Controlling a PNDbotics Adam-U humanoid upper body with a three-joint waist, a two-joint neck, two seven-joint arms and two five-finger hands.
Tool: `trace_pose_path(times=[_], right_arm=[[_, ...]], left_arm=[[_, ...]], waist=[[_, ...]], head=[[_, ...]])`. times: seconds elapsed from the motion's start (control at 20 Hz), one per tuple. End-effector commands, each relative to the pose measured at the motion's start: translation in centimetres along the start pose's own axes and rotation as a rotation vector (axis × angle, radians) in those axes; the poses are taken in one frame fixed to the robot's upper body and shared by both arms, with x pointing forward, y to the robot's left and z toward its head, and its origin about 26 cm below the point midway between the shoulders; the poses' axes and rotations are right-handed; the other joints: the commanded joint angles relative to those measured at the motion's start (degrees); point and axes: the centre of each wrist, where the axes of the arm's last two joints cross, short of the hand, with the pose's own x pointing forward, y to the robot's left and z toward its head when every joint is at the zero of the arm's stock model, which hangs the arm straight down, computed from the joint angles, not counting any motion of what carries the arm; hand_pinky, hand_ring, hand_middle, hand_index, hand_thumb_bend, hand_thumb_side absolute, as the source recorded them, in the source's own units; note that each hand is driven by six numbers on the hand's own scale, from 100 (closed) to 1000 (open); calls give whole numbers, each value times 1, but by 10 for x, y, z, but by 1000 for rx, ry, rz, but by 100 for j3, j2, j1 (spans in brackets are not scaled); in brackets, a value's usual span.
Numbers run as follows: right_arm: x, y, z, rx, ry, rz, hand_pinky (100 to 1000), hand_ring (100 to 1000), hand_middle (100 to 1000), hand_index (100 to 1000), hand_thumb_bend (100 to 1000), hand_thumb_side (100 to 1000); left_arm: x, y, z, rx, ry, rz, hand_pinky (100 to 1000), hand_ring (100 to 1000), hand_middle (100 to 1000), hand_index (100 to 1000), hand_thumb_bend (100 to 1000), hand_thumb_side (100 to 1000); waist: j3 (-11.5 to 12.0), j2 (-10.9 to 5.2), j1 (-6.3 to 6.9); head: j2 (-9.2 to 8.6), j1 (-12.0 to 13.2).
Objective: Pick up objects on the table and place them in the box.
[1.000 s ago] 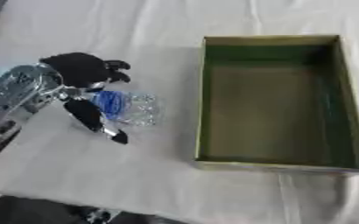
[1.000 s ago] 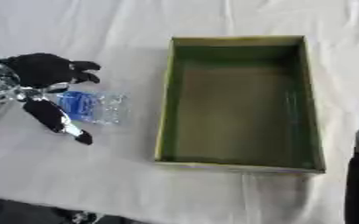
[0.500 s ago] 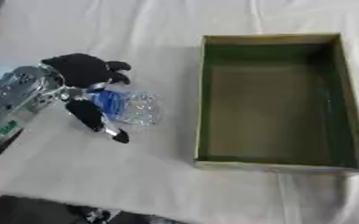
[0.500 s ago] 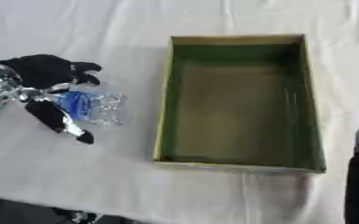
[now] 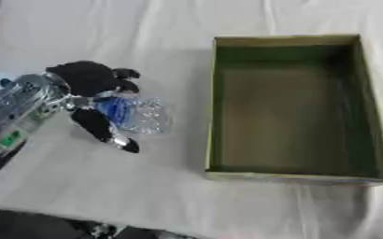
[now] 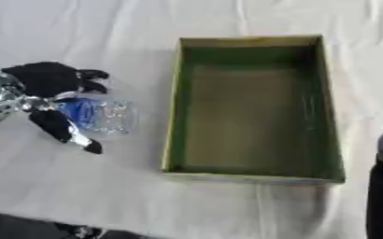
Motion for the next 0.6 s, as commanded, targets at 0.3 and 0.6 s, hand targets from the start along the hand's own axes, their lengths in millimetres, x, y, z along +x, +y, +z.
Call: trace_pose_path(times=[0.3,0.6], right_arm=[[4,-1,-6,11,-25,5,688,787,857,917,100,1000],[4,-1,-6,10,-25,5,689,787,857,918,100,1000]], left_arm=[[-3,3,1,12,7,-5,728,765,1000,922,818,908],[-4,2,1,1,6,-1,728,759,1000,919,807,913]], waist=[[14,-94,-6],[17,-101,-3]], head=[[-32,-31],[-33,-41]])
